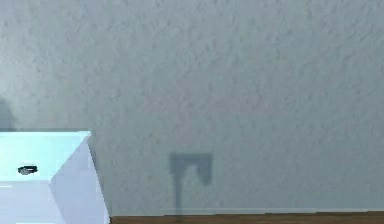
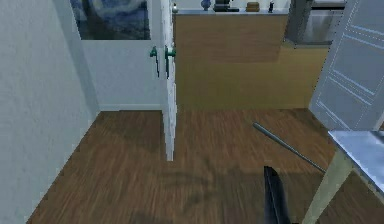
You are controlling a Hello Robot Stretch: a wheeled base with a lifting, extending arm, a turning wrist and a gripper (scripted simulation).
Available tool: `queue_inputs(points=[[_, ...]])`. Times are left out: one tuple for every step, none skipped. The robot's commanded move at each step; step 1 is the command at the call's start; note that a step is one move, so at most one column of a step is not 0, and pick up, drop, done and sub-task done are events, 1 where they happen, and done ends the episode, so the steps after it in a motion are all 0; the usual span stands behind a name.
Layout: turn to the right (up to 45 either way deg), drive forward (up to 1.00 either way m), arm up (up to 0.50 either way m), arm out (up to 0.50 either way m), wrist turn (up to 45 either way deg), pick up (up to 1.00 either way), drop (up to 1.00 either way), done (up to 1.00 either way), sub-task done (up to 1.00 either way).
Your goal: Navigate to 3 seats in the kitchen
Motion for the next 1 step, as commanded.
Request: queue_inputs(points=[[45.0,0.00,0.00,0.00,0.0,0.00,0.00,0.00,0.00]])
